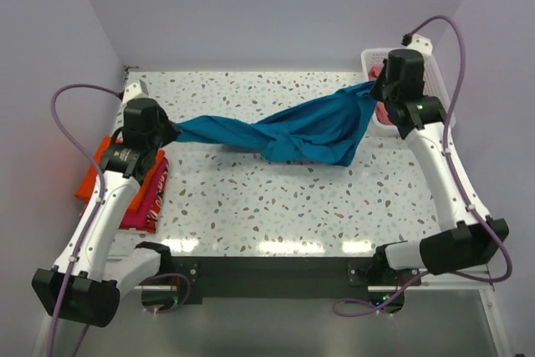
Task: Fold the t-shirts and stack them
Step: Flatten the tshirt out
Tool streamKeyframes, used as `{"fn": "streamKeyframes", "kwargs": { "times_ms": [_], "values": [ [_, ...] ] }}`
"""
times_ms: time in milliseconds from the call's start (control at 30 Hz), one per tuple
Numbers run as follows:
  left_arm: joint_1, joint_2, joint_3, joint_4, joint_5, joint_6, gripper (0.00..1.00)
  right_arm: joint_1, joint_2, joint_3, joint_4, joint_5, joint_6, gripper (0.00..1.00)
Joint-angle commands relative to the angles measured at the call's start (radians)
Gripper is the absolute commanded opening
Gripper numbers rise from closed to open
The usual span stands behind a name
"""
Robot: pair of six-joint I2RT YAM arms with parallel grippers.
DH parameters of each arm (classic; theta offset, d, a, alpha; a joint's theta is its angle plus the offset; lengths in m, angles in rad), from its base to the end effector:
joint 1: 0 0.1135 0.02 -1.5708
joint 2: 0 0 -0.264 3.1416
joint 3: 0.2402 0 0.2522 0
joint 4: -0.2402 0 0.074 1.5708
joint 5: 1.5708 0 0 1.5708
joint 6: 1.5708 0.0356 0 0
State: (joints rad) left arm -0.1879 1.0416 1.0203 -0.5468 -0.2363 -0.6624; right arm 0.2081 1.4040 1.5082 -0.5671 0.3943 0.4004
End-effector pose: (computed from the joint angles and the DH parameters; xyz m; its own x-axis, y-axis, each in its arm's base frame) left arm 0.2221 -0.0337 0.3377 -0.4092 -0.5308 -0.7421 -0.3347 0.8440 -0.4191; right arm 0.3053 0.0505 0.4113 -0.3456 0.2948 -0.8909 0.3044 0.9333 0.1908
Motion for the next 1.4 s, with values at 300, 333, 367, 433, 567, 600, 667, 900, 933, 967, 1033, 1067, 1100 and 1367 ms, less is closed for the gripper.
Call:
{"fn": "streamKeyframes", "kwargs": {
  "times_ms": [300,333,367,433,567,600,667,900,933,967,1033,1067,1100,1367],
  "values": [
    [0.056,-0.052,0.207,-0.061,-0.011,0.073,0.00,-0.082,-0.218,0.063,-0.109,-0.031,0.000,0.00],
    [0.056,-0.057,0.208,-0.064,-0.011,0.075,0.00,-0.082,-0.223,0.070,-0.114,-0.031,0.002,0.00],
    [0.056,-0.066,0.211,-0.068,-0.011,0.076,0.00,-0.082,-0.226,0.089,-0.120,-0.031,0.002,0.00],
    [0.056,-0.081,0.218,-0.070,0.003,0.078,0.00,-0.082,-0.229,0.104,-0.123,-0.037,0.003,0.00],
    [0.056,-0.101,0.235,-0.065,0.017,0.089,0.00,-0.082,-0.220,0.125,-0.076,-0.057,0.011,0.00],
    [0.056,-0.100,0.242,-0.062,0.015,0.092,0.00,-0.082,-0.194,0.130,-0.064,-0.081,0.014,0.00],
    [0.056,-0.077,0.254,-0.054,0.008,0.090,0.00,-0.082,-0.154,0.130,0.007,-0.123,0.025,0.00],
    [0.065,0.151,0.325,0.091,-0.049,0.015,0.00,-0.078,0.200,0.213,0.268,-0.216,0.081,0.00],
    [0.065,0.203,0.336,0.114,-0.066,0.012,0.00,-0.072,0.301,0.271,0.295,-0.222,0.090,0.00],
    [0.065,0.224,0.339,0.148,-0.087,0.012,0.00,-0.069,0.353,0.309,0.297,-0.222,0.091,0.00],
    [0.074,0.285,0.365,0.192,-0.103,0.018,0.00,-0.046,0.456,0.448,0.250,-0.221,0.084,0.00],
    [0.079,0.305,0.382,0.192,-0.112,0.017,0.00,-0.039,0.537,0.495,0.228,-0.225,0.078,0.07],
    [0.082,0.323,0.405,0.203,-0.112,0.021,0.00,-0.026,0.584,0.542,0.199,-0.227,0.071,0.18],
    [0.090,0.399,0.377,0.237,-0.104,0.026,0.00,0.059,0.511,0.427,-0.002,-0.147,0.006,0.82]
  ]
}}
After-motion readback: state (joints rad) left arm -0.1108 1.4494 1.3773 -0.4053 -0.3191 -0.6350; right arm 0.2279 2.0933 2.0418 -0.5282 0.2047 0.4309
